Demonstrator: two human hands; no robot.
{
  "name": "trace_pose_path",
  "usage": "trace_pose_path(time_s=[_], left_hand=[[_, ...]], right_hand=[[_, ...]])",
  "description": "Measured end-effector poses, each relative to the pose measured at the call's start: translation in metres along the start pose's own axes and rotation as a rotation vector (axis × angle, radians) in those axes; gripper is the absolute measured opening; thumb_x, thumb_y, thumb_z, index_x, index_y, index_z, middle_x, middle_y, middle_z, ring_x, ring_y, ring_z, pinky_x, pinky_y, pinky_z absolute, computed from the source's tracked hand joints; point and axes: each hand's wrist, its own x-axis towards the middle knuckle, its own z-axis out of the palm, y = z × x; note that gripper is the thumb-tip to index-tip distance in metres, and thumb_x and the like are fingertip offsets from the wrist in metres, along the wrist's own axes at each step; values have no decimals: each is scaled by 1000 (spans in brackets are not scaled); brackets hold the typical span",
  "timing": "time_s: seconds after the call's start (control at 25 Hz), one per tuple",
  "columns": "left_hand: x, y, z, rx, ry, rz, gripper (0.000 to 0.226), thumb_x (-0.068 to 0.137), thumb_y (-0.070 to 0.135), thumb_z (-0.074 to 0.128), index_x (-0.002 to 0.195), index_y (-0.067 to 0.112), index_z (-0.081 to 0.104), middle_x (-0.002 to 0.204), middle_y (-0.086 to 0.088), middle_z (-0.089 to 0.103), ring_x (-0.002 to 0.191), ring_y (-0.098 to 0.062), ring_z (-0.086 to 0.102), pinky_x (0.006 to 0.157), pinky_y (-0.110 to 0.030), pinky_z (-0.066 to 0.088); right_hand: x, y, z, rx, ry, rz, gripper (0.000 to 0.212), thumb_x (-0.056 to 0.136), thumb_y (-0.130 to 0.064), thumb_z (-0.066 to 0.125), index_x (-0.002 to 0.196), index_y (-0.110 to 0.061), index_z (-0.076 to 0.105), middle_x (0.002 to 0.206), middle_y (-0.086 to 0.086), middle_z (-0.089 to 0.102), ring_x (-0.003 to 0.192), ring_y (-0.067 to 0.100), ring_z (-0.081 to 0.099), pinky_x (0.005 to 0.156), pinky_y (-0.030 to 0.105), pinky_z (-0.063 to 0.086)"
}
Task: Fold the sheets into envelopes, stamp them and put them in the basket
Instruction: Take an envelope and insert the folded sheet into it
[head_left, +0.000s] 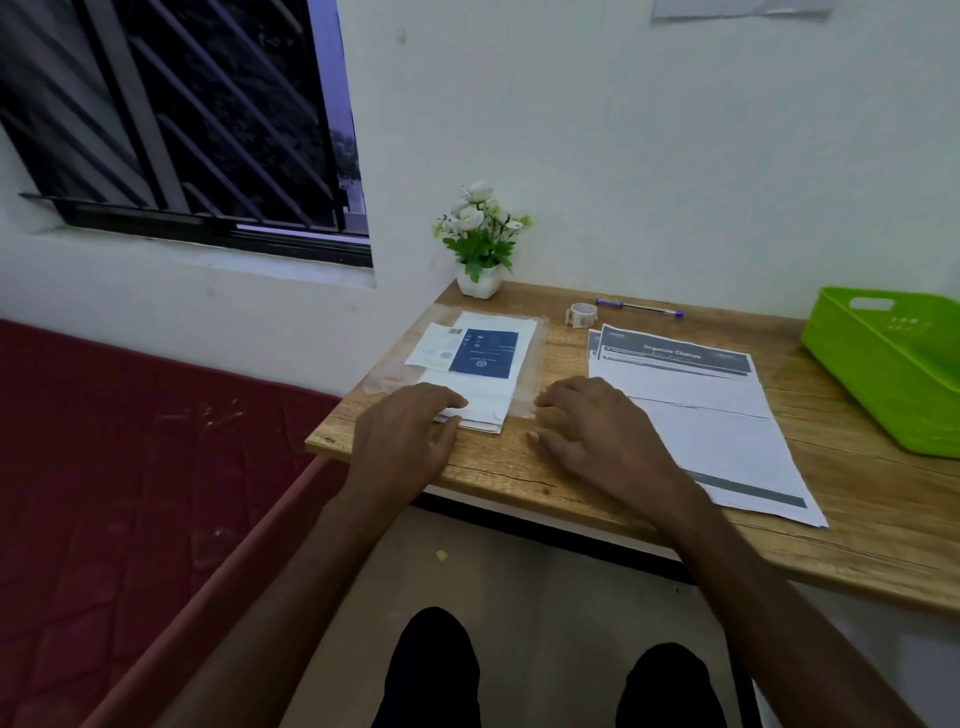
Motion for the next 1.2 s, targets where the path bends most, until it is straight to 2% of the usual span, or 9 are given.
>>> trace_pose_path(time_s=[0.12,0.2,0.32,0.4,0.68,0.96,1.12,1.2], left_hand=[[4,-3,0,60,-49,51,22,88,26,77,109,19,77,112,0,77,104,-20,71,83,-36,55],[8,-3,-1,74,-75,79,25,88,29,76,111,20,76,115,-1,76,107,-20,69,85,-37,54],[15,-1,0,138,-120,150,28,89,30,74,116,22,75,119,0,74,110,-21,68,88,-38,52],[18,0,0,184,-134,195,30,89,30,73,118,23,75,120,1,75,109,-20,68,88,-37,51],[22,2,8,205,-62,225,18,83,23,77,98,17,82,99,-1,78,89,-21,71,74,-35,53],[-3,-2,2,29,134,315,13,90,18,70,100,12,76,94,-2,77,78,-19,70,66,-32,51],[-23,-2,-3,-154,206,289,17,98,16,64,108,6,73,99,-5,77,84,-16,72,75,-25,55],[-30,-3,-6,-226,224,254,22,101,20,58,110,5,71,99,-6,75,87,-14,70,80,-16,52]], right_hand=[[10,-21,10,63,73,62,39,94,-44,64,129,-29,66,138,-5,62,124,17,54,100,35,46],[18,-32,17,118,133,111,32,92,-36,68,124,-29,71,129,-6,68,114,14,59,97,32,49],[22,-42,27,195,176,148,30,87,-25,72,116,-26,75,113,-5,73,92,8,62,82,21,50],[20,-44,32,194,182,150,30,84,-23,72,114,-25,76,108,-5,73,86,7,60,78,18,46],[19,-44,34,212,190,176,28,86,-29,76,113,-25,76,109,-4,70,93,11,62,85,25,53],[18,-42,38,225,252,114,23,86,-25,73,108,-25,79,111,-1,71,101,16,62,83,30,53],[20,-40,38,233,264,79,22,86,-26,73,106,-25,81,108,0,73,97,15,61,76,28,51],[21,-40,39,224,269,67,20,88,-28,73,107,-25,81,108,0,73,97,15,60,74,25,47]])
